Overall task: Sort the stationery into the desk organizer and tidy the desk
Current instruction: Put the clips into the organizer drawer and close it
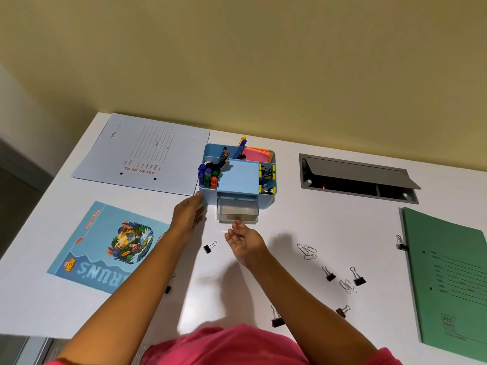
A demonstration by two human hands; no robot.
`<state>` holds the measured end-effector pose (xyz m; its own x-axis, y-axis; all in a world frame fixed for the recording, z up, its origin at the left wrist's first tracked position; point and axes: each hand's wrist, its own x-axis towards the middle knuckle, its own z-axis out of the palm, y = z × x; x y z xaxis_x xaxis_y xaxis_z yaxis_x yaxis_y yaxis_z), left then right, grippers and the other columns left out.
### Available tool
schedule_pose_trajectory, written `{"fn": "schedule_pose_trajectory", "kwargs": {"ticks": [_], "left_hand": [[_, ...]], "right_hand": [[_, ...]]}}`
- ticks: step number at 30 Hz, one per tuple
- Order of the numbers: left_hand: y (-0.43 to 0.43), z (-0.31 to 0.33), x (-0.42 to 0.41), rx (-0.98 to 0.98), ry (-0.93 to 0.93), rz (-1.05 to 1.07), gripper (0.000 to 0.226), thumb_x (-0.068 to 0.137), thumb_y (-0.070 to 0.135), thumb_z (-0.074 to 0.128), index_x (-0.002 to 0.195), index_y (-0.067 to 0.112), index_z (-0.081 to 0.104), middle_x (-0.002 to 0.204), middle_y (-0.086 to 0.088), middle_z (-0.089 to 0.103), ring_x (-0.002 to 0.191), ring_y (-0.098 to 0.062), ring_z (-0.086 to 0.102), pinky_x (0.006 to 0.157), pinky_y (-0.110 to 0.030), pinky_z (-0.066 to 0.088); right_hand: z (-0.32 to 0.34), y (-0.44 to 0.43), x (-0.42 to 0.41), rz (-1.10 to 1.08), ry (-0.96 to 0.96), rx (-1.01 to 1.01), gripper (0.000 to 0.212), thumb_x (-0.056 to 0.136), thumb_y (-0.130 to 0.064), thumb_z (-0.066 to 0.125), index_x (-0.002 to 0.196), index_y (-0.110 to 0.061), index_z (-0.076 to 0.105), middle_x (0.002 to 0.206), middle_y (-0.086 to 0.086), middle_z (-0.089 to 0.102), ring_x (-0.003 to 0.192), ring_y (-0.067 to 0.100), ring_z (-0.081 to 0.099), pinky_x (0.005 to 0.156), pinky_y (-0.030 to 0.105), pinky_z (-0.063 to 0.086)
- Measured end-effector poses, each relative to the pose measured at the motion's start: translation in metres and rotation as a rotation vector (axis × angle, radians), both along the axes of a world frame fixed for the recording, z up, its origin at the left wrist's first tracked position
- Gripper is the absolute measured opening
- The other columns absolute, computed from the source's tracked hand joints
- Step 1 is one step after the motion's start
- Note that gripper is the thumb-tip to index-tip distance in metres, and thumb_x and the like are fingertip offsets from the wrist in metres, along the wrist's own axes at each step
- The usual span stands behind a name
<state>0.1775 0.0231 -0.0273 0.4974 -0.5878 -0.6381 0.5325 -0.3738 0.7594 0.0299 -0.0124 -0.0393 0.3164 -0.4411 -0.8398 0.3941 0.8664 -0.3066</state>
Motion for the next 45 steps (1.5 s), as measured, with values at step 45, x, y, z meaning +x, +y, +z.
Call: {"fn": "schedule_pose_trajectory", "kwargs": {"ticks": [45], "left_hand": [[0.009, -0.005, -0.031, 0.017, -0.130, -0.221, 0.032, 0.094, 0.023, 0.056, 0.113, -0.002, 0.063, 0.103, -0.016, 0.064, 0.085, -0.022, 0.057, 0.066, -0.023, 0.049]], "right_hand": [[0.017, 0.001, -0.015, 0.612, 1.015, -1.861, 0.021, 0.090, -0.003, 0.054, 0.110, -0.006, 0.058, 0.111, 0.009, 0.057, 0.106, 0.022, 0.053, 0.091, 0.033, 0.045]]}}
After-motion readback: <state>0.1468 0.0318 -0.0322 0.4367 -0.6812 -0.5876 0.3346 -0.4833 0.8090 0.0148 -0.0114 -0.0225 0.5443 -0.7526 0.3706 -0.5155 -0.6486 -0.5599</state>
